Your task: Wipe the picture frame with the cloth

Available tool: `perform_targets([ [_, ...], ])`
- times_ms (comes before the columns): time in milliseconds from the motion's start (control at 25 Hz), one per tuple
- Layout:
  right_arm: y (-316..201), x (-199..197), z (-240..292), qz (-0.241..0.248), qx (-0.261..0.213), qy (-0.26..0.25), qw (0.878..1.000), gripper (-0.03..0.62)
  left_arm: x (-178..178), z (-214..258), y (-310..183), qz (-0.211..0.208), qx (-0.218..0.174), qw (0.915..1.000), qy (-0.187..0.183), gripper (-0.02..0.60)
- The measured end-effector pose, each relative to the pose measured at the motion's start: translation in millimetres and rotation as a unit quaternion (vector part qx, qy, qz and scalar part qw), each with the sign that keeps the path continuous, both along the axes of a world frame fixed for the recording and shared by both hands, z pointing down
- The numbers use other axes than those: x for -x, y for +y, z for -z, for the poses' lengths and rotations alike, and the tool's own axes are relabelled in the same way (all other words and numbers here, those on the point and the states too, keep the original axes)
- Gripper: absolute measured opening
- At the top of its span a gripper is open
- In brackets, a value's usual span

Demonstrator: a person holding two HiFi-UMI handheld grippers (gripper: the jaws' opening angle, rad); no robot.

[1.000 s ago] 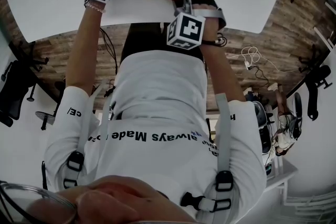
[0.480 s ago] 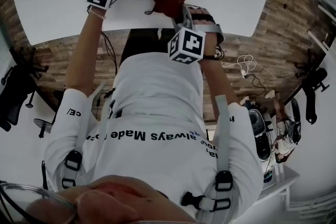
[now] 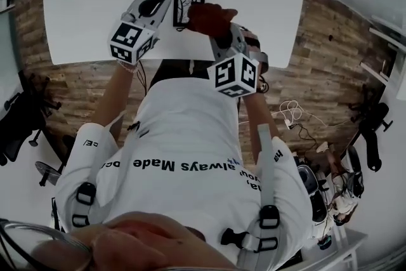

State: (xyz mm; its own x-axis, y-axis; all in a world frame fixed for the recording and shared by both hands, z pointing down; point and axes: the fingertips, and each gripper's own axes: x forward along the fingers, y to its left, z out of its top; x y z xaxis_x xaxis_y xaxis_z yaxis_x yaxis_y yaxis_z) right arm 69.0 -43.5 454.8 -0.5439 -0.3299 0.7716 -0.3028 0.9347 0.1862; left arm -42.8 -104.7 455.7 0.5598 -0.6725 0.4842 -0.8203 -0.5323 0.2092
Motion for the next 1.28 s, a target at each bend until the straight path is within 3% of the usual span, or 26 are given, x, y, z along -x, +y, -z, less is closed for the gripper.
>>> perform_targets([
  [200,-33,2,65,-0.059,-0.049,-0.094,0.993,0.020,-10,78,10,0.033,-0.071,0.9961,0.040,0.003],
  [440,-53,9,147,-0.106,-0.095,-0.199,0.970,0.020,-12,159,19,0.048,-0.157,0.9843,0.064,0.003],
  [640,-56,10,204,-0.122,-0.117,-0.281,0.945,0.020,-23,201,27,0.042,-0.195,0.9768,0.077,0.003],
  [1080,-32,14,271,-0.115,-0.118,-0.364,0.917,0.020,-39,255,53,0.038,-0.251,0.9623,0.097,0.003],
  [1280,-26,10,283,-0.112,-0.129,-0.379,0.909,0.020,-50,265,57,0.026,-0.262,0.9600,0.096,0.003],
])
